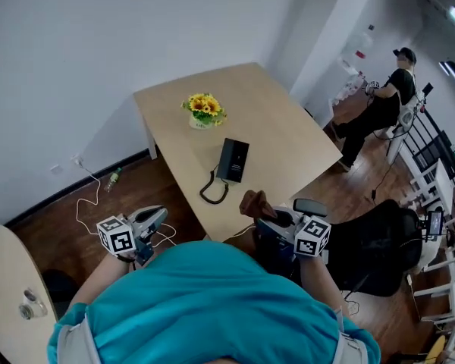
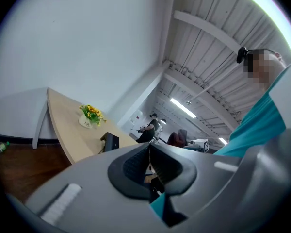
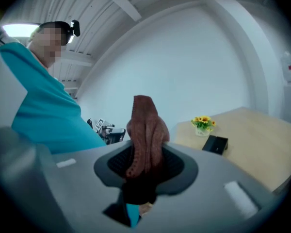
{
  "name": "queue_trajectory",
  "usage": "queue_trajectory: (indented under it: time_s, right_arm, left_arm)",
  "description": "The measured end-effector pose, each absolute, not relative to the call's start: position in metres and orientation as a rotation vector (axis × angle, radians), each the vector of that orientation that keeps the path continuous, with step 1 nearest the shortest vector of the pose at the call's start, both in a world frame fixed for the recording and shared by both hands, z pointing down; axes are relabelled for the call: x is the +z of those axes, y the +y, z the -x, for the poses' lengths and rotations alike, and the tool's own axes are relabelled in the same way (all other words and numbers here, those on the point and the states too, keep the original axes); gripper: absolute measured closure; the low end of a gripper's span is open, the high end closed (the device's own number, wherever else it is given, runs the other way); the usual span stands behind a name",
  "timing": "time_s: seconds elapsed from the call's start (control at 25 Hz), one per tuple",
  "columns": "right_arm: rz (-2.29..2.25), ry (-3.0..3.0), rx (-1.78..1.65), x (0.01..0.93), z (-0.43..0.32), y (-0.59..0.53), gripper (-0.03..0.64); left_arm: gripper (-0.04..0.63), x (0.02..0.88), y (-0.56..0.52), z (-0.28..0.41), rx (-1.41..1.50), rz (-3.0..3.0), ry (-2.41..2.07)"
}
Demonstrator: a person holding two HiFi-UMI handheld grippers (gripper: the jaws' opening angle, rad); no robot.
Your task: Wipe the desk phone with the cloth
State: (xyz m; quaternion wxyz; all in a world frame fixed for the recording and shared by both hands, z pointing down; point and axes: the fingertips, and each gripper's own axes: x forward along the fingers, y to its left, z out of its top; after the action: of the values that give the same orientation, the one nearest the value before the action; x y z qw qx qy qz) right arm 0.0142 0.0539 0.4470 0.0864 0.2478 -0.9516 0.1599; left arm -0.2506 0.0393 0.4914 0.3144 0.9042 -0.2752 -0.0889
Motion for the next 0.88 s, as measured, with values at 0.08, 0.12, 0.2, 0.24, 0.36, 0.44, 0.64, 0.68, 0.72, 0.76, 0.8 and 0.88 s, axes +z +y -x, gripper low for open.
queue_trajectory:
  time_s: [0.08, 0.12, 0.2, 0.24, 0.36, 0.44, 0.64, 0.68, 0.72, 0.76, 0.8, 0.88]
  right_arm:
    - [-0.706, -2.843, 0.430, 0.446, -0.028, 0.078, 0.503]
    - [-0.685, -2.843, 0.407, 0.446, -0.036, 0.092, 0.503]
    - [-0.641, -2.845, 0.385, 0.449, -0.054, 0.121, 0.503]
    - [-0.617, -2.853, 0.383, 0.451, -0.064, 0.136, 0.503]
    - [-0.544, -2.891, 0.398, 0.457, -0.092, 0.183, 0.503]
    - [-0.522, -2.907, 0.436, 0.463, -0.106, 0.208, 0.503]
    - [-0.494, -2.931, 0.531, 0.468, -0.108, 0.257, 0.503]
    - [-0.485, -2.934, 0.530, 0.467, -0.104, 0.265, 0.503]
    - [-0.480, -2.937, 0.524, 0.465, -0.099, 0.272, 0.503]
    - [-0.478, -2.938, 0.512, 0.461, -0.094, 0.278, 0.503]
    - [-0.481, -2.938, 0.498, 0.458, -0.087, 0.282, 0.503]
    - [-0.505, -2.945, 0.478, 0.450, -0.074, 0.287, 0.503]
  left_arm:
    - [0.589, 0.488, 0.063, 0.226, -0.235, -2.384, -0.726]
    - [0.589, 0.487, 0.075, 0.212, -0.231, -2.387, -0.729]
    - [0.589, 0.484, 0.101, 0.182, -0.241, -2.393, -0.732]
    - [0.589, 0.480, 0.115, 0.166, -0.258, -2.393, -0.730]
    - [0.589, 0.471, 0.159, 0.125, -0.279, -2.397, -0.734]
    - [0.589, 0.468, 0.187, 0.103, -0.261, -2.398, -0.740]
    - [0.589, 0.450, 0.246, 0.078, -0.227, -2.454, -0.745]
    - [0.589, 0.449, 0.253, 0.082, -0.233, -2.455, -0.757]
    - [0.589, 0.448, 0.259, 0.088, -0.242, -2.451, -0.768]
    - [0.589, 0.447, 0.264, 0.096, -0.251, -2.447, -0.779]
    - [0.589, 0.445, 0.267, 0.106, -0.260, -2.445, -0.790]
    - [0.589, 0.444, 0.272, 0.128, -0.271, -2.439, -0.813]
